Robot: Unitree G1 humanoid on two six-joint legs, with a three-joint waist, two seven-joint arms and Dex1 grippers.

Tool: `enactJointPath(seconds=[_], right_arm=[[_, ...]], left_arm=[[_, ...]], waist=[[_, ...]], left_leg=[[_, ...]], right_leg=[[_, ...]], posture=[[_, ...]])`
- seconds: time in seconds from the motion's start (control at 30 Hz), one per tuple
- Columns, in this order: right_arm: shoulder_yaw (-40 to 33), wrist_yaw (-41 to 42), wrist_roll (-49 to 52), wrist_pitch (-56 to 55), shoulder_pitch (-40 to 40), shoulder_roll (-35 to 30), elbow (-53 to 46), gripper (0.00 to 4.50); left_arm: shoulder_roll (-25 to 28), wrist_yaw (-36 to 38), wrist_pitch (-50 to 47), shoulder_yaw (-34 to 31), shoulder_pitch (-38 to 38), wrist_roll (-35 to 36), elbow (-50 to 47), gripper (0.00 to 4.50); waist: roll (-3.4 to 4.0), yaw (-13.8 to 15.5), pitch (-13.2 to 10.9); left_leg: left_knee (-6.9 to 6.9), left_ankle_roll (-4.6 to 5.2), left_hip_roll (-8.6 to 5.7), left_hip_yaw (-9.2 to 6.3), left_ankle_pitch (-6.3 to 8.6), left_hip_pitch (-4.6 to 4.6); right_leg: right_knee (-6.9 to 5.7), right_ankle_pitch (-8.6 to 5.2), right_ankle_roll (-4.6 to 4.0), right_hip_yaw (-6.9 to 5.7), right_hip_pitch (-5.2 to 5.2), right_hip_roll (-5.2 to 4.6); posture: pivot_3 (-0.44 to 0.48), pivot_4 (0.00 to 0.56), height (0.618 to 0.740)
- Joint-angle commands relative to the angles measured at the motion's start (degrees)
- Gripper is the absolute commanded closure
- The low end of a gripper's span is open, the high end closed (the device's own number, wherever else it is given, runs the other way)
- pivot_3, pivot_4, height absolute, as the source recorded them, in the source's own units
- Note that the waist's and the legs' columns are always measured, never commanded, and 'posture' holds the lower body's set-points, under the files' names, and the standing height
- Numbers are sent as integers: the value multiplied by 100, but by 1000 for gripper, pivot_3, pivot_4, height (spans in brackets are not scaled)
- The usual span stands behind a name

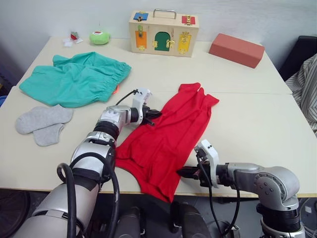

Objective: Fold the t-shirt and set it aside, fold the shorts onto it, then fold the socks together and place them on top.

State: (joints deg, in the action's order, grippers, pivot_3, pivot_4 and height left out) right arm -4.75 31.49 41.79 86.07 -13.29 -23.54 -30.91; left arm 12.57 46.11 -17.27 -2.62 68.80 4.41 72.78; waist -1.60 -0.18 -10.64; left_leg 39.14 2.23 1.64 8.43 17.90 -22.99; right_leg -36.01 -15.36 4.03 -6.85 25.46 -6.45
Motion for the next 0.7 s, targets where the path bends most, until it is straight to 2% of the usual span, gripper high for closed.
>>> enactJointPath(seconds=[0.03, 0.27, 0.4, 0.6, 0.7], right_arm=[[-78, 172, 82, -99, -25, -409, 149, 4474], [129, 641, -96, -772, -489, -1326, 955, 4474], [489, 953, -497, -1559, -969, -1630, 1906, 4474], [954, 1522, -936, -2478, -1635, -1700, 3109, 4474], [1014, 1697, -1072, -2836, -1887, -1590, 3583, 4474]], left_arm=[[164, -211, 137, -199, -202, 79, -169, 4500], [192, -901, 59, -553, -670, 345, -1145, 4500], [28, -1561, -613, -871, -1469, 692, -2701, 4500], [-299, -2547, -1554, -1178, -2729, 1106, -5058, 4500], [-341, -2726, -1679, -1171, -3168, 1184, -5692, 4500]], waist=[[0, -1, 0], [0, -6, 0], [0, -7, 0], [0, 2, 0], [0, 5, 0]], left_leg=[[0, 0, -1, 0, 0, 0], [1, 3, 0, 1, -1, 3], [1, 3, -1, 2, -2, 3], [7, 5, -1, 4, -5, 5], [9, 4, -1, 6, -7, 9]], right_leg=[[0, 0, 0, 1, 0, -1], [0, 0, 0, 3, 0, -7], [-3, 1, 0, 7, 0, -9], [-23, 4, 4, 20, -5, -9], [-23, 7, 3, 29, -8, -10]], posture=[[0, 150, 740], [0, 150, 740], [0, 150, 740], [0, 150, 740], [0, 150, 740]])
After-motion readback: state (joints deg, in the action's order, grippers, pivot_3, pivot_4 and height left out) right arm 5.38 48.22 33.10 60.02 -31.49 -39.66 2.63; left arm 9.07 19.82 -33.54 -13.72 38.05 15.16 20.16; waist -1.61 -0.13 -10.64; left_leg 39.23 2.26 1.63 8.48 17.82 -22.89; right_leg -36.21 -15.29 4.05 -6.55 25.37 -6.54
